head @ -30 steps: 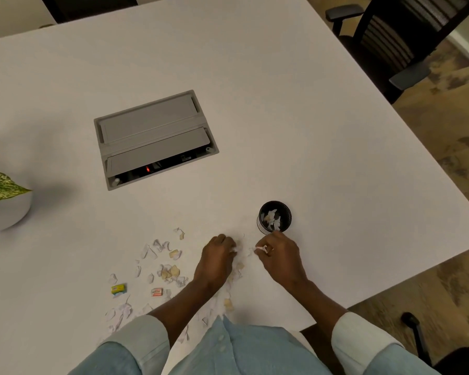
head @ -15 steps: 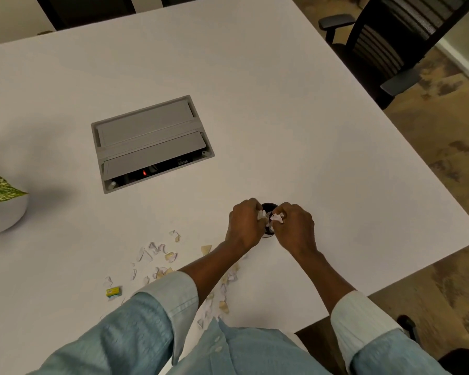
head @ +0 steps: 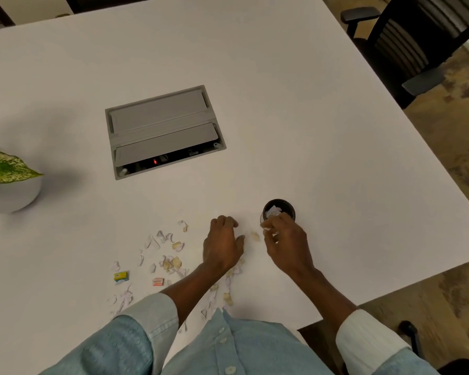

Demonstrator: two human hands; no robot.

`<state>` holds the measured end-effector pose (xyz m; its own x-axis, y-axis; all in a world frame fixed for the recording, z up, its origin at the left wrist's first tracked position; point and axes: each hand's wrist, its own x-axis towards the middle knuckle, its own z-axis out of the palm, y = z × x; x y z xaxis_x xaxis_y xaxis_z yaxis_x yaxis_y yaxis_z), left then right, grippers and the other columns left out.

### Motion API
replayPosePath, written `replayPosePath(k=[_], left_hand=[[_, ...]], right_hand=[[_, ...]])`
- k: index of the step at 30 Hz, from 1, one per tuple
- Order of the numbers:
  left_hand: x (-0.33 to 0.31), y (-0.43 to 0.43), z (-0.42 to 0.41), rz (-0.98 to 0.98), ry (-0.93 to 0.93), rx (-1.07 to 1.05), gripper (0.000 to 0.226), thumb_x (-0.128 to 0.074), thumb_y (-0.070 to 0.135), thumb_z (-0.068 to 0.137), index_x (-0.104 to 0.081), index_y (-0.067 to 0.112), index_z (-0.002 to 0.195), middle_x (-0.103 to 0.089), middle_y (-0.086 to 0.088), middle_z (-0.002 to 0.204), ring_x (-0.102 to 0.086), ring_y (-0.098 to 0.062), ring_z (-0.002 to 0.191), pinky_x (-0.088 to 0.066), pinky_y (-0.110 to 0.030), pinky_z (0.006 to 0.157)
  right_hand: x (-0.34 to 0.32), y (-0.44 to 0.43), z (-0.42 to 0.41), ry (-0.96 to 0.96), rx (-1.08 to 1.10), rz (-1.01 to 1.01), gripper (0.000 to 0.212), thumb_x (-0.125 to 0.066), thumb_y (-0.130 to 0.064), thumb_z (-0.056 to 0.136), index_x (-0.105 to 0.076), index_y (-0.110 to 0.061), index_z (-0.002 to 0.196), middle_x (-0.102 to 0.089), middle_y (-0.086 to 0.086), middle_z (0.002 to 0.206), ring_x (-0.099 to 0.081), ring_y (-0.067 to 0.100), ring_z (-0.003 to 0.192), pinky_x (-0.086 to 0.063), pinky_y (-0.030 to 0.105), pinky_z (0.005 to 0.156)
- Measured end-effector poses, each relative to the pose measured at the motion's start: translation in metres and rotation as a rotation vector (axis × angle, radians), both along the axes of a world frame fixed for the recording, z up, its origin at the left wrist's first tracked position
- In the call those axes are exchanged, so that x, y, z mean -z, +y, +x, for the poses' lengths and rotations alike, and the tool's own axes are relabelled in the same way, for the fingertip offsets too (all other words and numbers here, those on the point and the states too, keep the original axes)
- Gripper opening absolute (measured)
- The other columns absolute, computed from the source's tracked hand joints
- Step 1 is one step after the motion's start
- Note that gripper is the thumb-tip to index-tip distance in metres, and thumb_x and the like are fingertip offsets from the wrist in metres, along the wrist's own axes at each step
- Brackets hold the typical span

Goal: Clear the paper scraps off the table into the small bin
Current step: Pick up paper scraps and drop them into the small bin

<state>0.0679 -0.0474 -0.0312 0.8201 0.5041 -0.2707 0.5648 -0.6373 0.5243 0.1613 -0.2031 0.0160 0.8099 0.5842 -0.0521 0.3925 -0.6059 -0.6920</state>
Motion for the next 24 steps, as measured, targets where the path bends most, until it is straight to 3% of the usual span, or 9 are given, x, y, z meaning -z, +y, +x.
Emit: replayPosePath(k=[2,3,6,8,10,13,16,19,24], left_hand=[[0.012,0.007,-0.024,0.043,0.086,0.015,0.061,-0.072,0.048,0.088,-0.050,0.016,0.135,-0.050,-0.001,0.139,-0.046,-0.023,0.132,-0.054,-0.037,0.082],[0.018,0.010,-0.036,0.069,0.141,0.043,0.076,-0.072,0.056,0.086,-0.044,0.014,0.144,-0.043,-0.005,0.150,-0.040,-0.027,0.141,-0.055,-0.041,0.094],[0.036,0.016,-0.071,0.099,0.294,0.164,0.122,-0.068,0.075,0.078,-0.008,0.011,0.162,0.003,-0.009,0.173,-0.001,-0.031,0.160,-0.028,-0.049,0.123],[0.046,0.015,-0.090,0.086,0.327,0.240,0.138,-0.069,0.081,0.071,0.011,0.014,0.162,0.027,-0.006,0.169,0.018,-0.030,0.158,-0.014,-0.048,0.126],[0.054,0.013,-0.104,0.123,0.352,0.326,0.145,-0.071,0.081,0.068,0.018,0.014,0.161,0.035,-0.005,0.166,0.027,-0.031,0.155,-0.004,-0.046,0.124],[0.059,0.008,-0.114,0.175,0.358,0.399,0.141,-0.075,0.074,0.072,0.016,0.014,0.161,0.035,-0.005,0.166,0.027,-0.031,0.154,-0.003,-0.047,0.126],[0.059,0.002,-0.114,0.178,0.334,0.432,0.121,-0.074,0.059,0.084,0.005,0.015,0.163,0.024,-0.005,0.170,0.013,-0.031,0.159,-0.015,-0.048,0.127],[0.057,-0.004,-0.110,0.175,0.289,0.425,0.098,-0.077,0.037,0.089,-0.015,0.011,0.161,-0.003,-0.010,0.173,-0.016,-0.034,0.157,-0.035,-0.045,0.120],[0.056,-0.014,-0.104,0.150,0.253,0.371,0.085,-0.079,0.010,0.085,-0.032,0.010,0.156,-0.031,-0.012,0.165,-0.038,-0.033,0.148,-0.047,-0.041,0.111]], right_hand=[[0.009,0.002,-0.014,0.056,-0.079,-0.034,0.018,-0.067,-0.008,0.091,-0.071,-0.015,0.108,-0.065,0.000,0.110,-0.067,0.017,0.089,-0.061,0.037,0.074],[0.015,0.003,-0.020,0.066,-0.119,-0.067,0.020,-0.067,-0.010,0.092,-0.070,-0.016,0.110,-0.064,0.000,0.111,-0.066,0.017,0.093,-0.060,0.038,0.076],[0.034,0.009,-0.033,0.065,-0.253,-0.226,0.033,-0.066,-0.017,0.093,-0.062,-0.019,0.125,-0.058,0.001,0.120,-0.062,0.020,0.108,-0.058,0.038,0.085],[0.049,0.015,-0.036,0.032,-0.344,-0.341,0.049,-0.068,-0.023,0.092,-0.051,-0.020,0.138,-0.050,0.003,0.134,-0.054,0.022,0.122,-0.058,0.038,0.089],[0.062,0.020,-0.038,-0.008,-0.409,-0.462,0.069,-0.072,-0.027,0.089,-0.038,-0.020,0.148,-0.036,0.009,0.149,-0.042,0.026,0.136,-0.057,0.039,0.092],[0.077,0.026,-0.038,-0.078,-0.452,-0.606,0.089,-0.074,-0.034,0.087,-0.022,-0.017,0.157,-0.021,0.018,0.162,-0.029,0.034,0.147,-0.047,0.041,0.106],[0.088,0.027,-0.036,-0.082,-0.469,-0.661,0.093,-0.068,-0.044,0.091,-0.012,-0.016,0.160,-0.012,0.019,0.166,-0.018,0.038,0.152,-0.038,0.045,0.115],[0.093,0.024,-0.033,-0.040,-0.483,-0.637,0.088,-0.061,-0.050,0.095,-0.013,-0.018,0.161,-0.009,0.017,0.167,-0.015,0.035,0.153,-0.035,0.045,0.117],[0.092,0.020,-0.038,-0.025,-0.587,-0.589,0.087,-0.063,-0.058,0.090,-0.022,-0.023,0.159,-0.019,0.012,0.163,-0.022,0.032,0.150,-0.041,0.043,0.113]])
